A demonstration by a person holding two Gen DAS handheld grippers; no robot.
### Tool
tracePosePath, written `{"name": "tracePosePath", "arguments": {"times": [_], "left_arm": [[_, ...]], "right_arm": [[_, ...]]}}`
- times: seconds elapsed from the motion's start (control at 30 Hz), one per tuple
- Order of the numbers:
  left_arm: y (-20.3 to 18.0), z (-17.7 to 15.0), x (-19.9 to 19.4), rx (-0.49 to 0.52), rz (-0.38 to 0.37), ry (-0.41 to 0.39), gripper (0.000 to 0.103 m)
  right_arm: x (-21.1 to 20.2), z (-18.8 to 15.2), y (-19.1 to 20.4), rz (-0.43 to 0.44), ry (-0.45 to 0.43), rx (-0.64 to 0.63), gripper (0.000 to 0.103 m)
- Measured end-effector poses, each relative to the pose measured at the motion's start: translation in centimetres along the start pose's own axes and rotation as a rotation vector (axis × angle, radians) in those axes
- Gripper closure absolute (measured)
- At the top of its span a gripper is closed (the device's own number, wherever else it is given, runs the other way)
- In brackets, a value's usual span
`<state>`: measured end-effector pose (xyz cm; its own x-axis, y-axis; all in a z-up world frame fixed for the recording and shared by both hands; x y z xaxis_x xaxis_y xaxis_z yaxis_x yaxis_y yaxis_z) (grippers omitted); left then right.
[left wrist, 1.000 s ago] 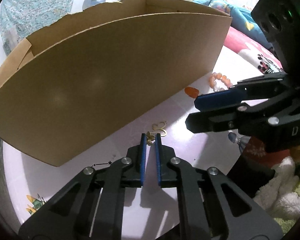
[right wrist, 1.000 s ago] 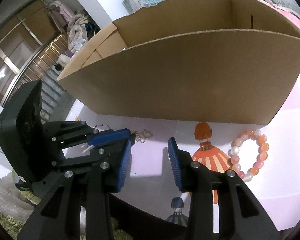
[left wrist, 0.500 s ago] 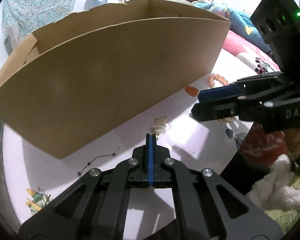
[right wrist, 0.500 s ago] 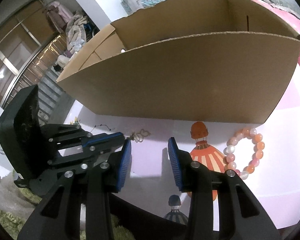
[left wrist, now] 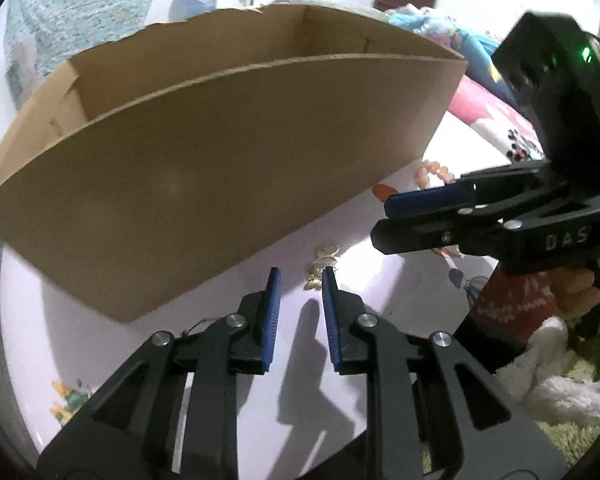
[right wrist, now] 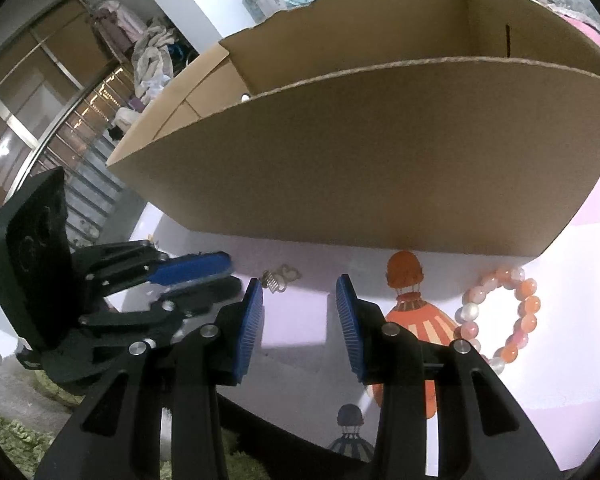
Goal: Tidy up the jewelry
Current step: 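Grasp a gold charm with the left tool, then lift the gold charm with the left tool and carry it over the box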
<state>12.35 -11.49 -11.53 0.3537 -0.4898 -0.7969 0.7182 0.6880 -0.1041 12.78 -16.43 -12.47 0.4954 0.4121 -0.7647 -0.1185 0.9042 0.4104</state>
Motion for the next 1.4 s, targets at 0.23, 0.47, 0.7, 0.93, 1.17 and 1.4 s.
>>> {"name": "tracePosePath", "arguments": {"times": [0.23,0.47,0.7,0.93,1.17,1.4], "left_arm": [[-1.2,0.4,1.5,0.088,-0.011,0.032,0.086],[-0.9,0.4,1.4,0.133,0.011,0.043,0.096],[-0.6,-0.3,0.7,0.107,0.032,0.033,0.097],[2.4,-1.8,-0.8,-0.031,0.084,0.019,0.097],[4.2,-2.6,-1.6,-0.109,0.121,0.003,0.097],[4.5,-3.0,-1.9,-0.108,0.131,-0.004,0.097]], "right_arm": [[-0.2,0.0,-1.1,-0.014,-0.011,0.029,0.065],[0.0,0.1,-1.2,-0.012,-0.016,0.031,0.065],[-0.7,0.0,-1.3,-0.016,-0.032,0.028,0.065],[-0.2,-0.4,0.1,-0.019,-0.021,-0.054,0.065],[1.0,-0.6,3.7,-0.053,-0.021,-0.268,0.070],[2.3,-0.7,4.6,-0.107,0.002,-0.383,0.083]]}}
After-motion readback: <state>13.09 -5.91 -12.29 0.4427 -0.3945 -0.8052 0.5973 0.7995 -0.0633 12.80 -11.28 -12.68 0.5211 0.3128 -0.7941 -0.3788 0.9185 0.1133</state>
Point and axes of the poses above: each gripper's, at about its wrist camera, not at the fingertips, and x roughly the way its jaws point, y to its left, z to its top, the point moved 10 cm from there along x, roughly the way its jaws point, and after that the axes turned 1 degree about -z, right-handed, at the moved point
